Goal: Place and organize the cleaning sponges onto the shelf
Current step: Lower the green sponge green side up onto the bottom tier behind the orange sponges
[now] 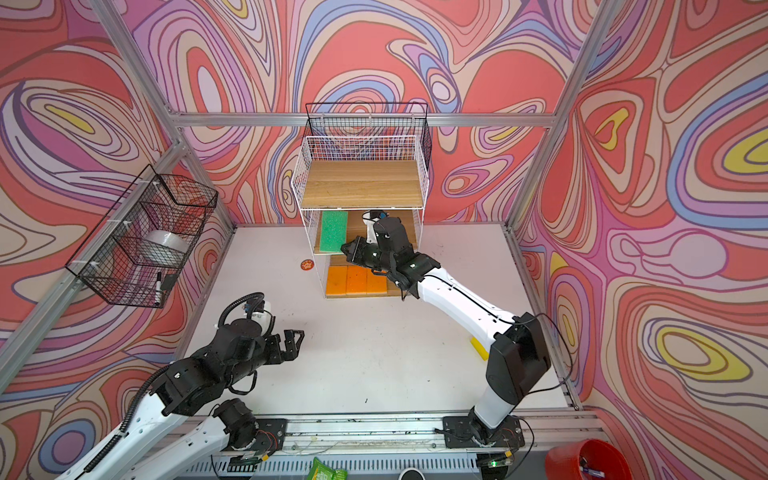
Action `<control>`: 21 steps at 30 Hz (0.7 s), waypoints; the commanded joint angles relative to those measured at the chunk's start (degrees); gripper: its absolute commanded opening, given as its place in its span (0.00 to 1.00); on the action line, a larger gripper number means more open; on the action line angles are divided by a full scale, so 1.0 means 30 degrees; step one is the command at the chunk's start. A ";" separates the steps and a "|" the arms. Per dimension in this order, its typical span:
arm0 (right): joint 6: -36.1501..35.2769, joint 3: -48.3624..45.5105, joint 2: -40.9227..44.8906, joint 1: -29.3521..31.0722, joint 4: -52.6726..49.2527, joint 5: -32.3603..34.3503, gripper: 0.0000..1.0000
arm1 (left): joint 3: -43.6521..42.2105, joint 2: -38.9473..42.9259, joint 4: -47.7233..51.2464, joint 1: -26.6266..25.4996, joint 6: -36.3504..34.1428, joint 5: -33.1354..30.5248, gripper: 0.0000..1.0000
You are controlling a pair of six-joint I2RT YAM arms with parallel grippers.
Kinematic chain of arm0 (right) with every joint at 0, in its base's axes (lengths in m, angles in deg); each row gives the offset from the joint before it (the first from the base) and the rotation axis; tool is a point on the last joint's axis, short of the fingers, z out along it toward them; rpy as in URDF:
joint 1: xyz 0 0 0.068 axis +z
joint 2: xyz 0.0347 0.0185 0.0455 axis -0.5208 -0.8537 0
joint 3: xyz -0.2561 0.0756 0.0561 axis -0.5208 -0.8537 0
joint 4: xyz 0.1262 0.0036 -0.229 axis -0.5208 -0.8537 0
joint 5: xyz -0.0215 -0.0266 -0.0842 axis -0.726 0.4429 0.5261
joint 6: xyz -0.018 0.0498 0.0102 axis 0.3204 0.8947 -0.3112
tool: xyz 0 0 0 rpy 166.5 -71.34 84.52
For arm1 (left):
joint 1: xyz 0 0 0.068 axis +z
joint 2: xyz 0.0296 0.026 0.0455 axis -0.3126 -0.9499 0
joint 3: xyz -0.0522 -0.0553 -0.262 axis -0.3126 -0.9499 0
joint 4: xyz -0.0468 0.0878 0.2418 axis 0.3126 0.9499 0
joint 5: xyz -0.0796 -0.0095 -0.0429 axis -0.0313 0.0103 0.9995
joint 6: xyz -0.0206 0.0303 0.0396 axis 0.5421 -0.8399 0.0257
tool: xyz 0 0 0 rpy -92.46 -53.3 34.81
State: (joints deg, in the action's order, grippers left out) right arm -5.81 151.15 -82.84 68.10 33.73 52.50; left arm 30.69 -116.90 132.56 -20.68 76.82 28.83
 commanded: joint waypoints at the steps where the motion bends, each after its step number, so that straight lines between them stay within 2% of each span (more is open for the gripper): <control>1: -0.0098 0.0679 -0.0449 -0.0134 -0.0798 -0.0138 0.00 | -0.0145 0.0052 -0.0045 0.0140 -0.0242 -0.0084 1.00; 21: 0.0035 0.2195 -0.1940 -0.0195 -0.1234 -0.0281 0.00 | -0.0320 0.0306 -0.0057 0.0162 -0.0241 0.0022 1.00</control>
State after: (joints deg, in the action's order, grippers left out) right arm -5.68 155.87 -87.98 67.77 29.93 52.11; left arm 30.54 -116.42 132.58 -20.68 76.82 28.85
